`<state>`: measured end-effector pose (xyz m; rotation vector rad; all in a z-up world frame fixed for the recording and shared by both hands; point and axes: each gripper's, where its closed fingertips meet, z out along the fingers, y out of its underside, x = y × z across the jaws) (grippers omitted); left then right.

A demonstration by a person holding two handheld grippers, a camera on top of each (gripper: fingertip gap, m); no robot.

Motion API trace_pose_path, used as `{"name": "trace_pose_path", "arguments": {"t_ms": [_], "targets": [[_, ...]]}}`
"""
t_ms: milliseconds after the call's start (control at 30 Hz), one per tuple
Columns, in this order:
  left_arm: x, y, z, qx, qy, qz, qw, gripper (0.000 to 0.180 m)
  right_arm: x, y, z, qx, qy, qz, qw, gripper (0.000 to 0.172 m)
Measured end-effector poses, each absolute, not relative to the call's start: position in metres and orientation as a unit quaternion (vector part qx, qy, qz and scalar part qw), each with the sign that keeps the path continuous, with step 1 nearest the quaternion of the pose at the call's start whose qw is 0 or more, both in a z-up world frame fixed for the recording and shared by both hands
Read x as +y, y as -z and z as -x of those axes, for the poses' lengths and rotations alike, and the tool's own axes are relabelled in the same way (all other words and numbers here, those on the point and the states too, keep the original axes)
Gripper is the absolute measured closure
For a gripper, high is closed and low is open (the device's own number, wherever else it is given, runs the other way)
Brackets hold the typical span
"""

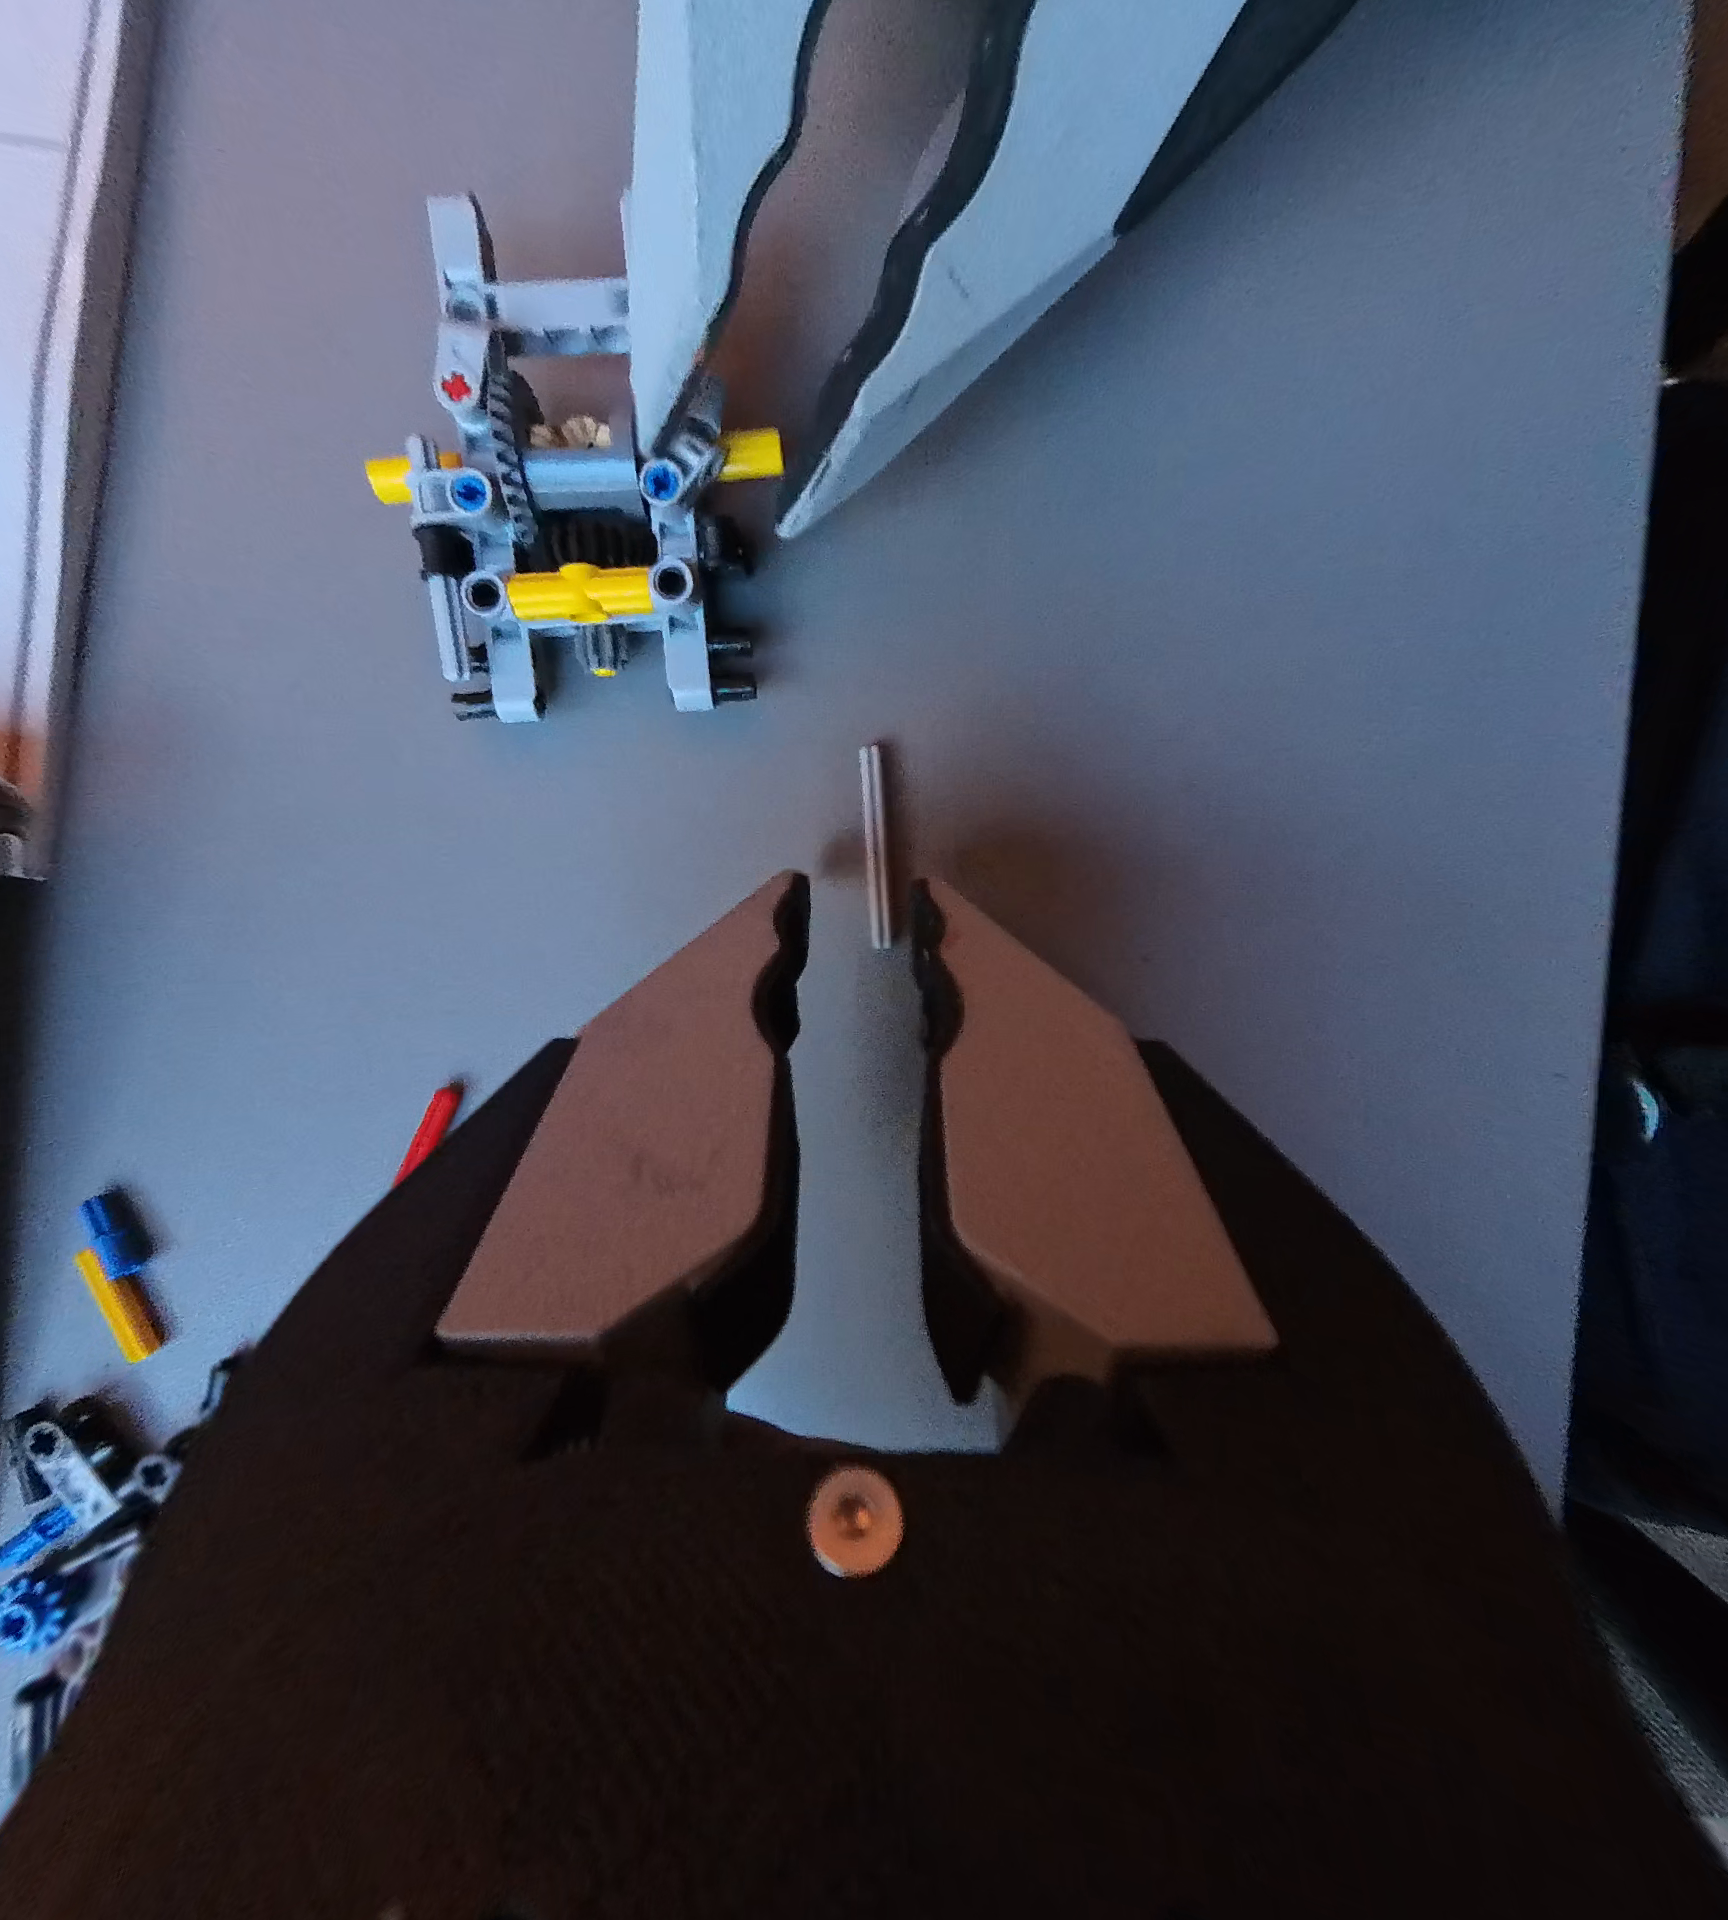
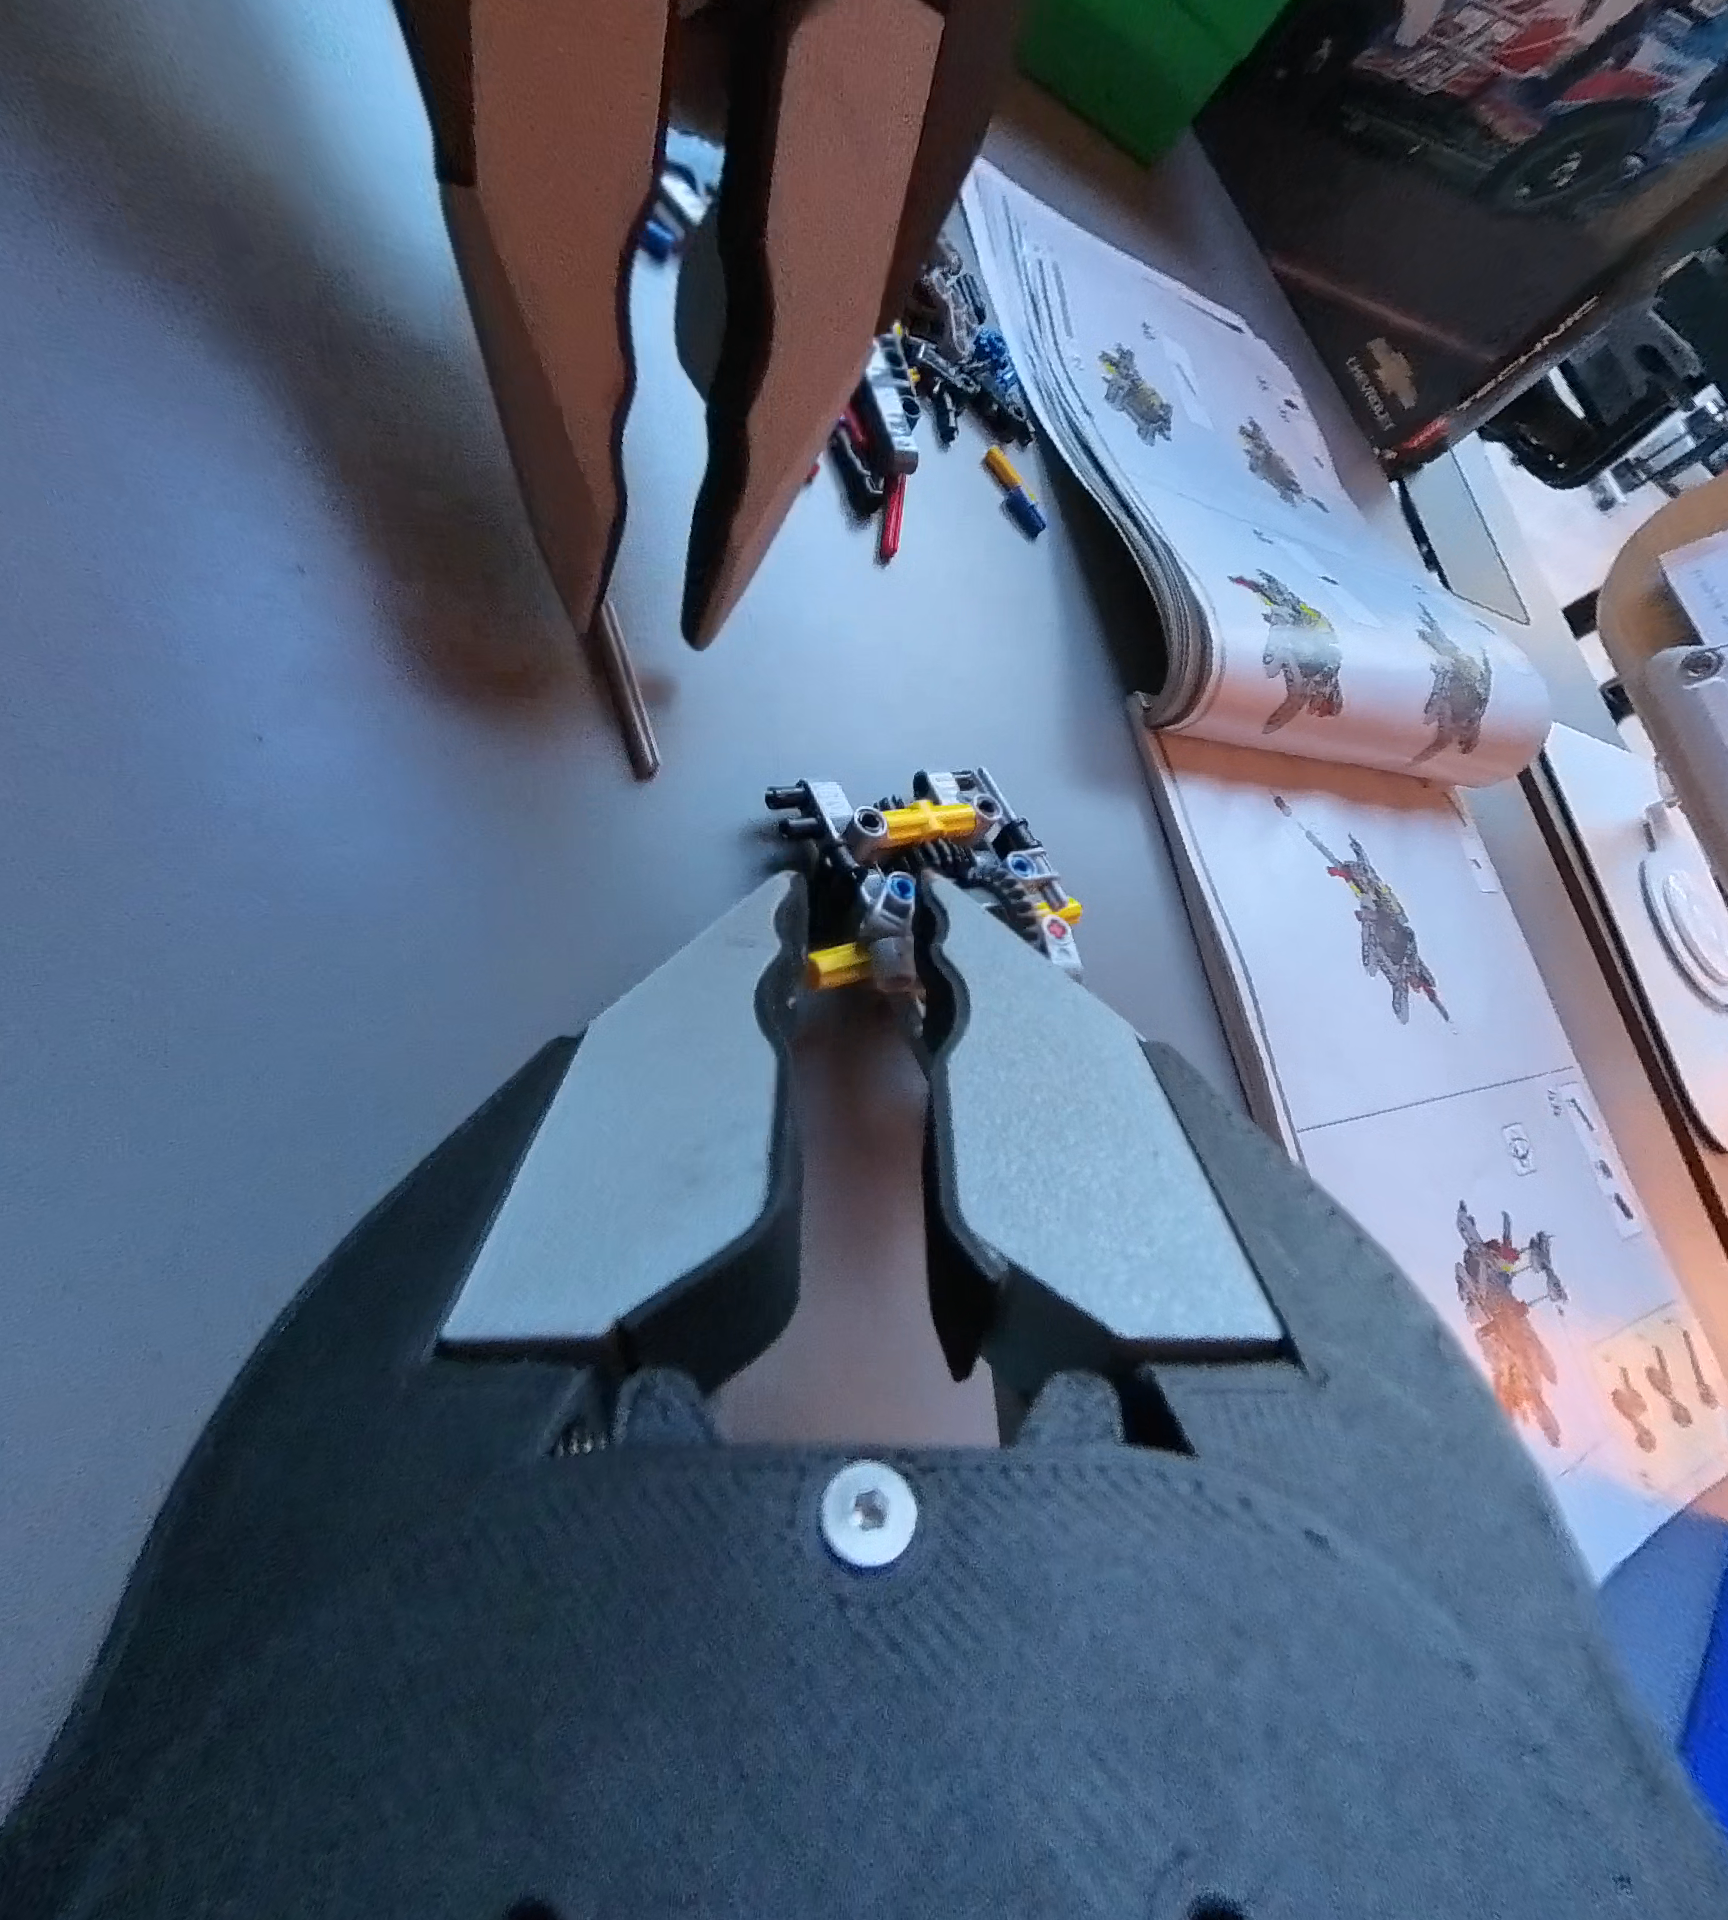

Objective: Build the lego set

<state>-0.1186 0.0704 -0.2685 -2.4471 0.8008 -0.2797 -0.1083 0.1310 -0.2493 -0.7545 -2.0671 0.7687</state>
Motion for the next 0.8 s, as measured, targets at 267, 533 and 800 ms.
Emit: {"name": "trace_pose_path", "arguments": {"t_ms": [267, 533, 800], "targets": [[0.078, 0.273, 0.112, 0.308, 0.103, 0.899, 0.293, 0.178, 0.133, 0.246, 0.109, -0.826, -0.333, 0.286, 0.353, 0.153], [0.089, 0.273, 0.112, 0.296, 0.11, 0.887, 0.337, 0.179, 0.133, 0.253, 0.113, -0.83, -0.33, 0.288, 0.345, 0.156], [0.106, 0.26, 0.115, 0.298, 0.06, 0.869, 0.391, 0.179, 0.133, 0.253, 0.113, -0.829, -0.337, 0.29, 0.339, 0.158]]}}
